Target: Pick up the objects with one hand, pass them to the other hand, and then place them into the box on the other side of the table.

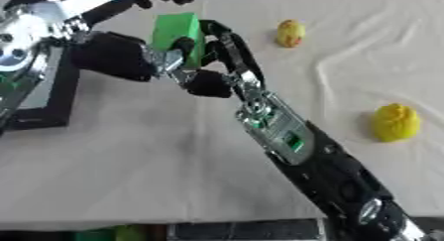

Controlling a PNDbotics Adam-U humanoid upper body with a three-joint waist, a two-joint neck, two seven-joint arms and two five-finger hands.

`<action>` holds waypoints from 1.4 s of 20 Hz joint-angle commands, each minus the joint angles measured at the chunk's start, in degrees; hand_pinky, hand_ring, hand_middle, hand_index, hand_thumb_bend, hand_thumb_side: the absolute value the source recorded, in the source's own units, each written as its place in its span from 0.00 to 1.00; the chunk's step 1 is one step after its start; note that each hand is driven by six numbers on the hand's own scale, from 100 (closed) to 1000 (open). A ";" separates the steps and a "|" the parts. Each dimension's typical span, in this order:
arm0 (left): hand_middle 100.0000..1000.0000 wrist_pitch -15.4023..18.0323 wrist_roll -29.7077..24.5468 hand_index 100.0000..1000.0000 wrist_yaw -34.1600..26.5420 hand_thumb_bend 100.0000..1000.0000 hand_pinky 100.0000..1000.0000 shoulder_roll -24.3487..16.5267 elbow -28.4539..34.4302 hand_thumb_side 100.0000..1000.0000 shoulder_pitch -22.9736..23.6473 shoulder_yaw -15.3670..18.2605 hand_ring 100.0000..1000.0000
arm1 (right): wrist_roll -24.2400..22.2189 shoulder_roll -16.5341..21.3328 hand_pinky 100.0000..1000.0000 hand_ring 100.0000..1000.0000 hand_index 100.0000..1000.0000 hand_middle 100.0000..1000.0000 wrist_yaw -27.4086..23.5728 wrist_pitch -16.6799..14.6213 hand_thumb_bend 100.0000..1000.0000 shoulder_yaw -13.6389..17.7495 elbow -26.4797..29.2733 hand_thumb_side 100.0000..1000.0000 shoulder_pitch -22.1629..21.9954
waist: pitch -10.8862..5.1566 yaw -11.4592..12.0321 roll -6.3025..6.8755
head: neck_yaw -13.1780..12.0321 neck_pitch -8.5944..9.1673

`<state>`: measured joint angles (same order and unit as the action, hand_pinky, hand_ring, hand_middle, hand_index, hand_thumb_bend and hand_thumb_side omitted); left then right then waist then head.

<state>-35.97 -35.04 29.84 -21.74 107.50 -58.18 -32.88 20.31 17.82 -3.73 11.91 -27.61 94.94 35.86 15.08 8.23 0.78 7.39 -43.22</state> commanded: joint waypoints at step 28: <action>0.78 0.31 -11.03 0.84 18.42 0.33 0.90 1.96 -7.44 0.00 -1.71 -0.92 0.89 | 1.72 -0.86 0.52 0.49 0.52 0.45 2.86 -5.78 0.00 -2.40 0.89 0.00 0.19 | -1.36 0.31 0.27 | -1.76 0.97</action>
<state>-30.05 -40.96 48.00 -19.22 99.62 -59.22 -34.32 21.92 16.87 -1.61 6.62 -30.10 94.65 35.30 15.07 8.50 0.98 5.94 -43.06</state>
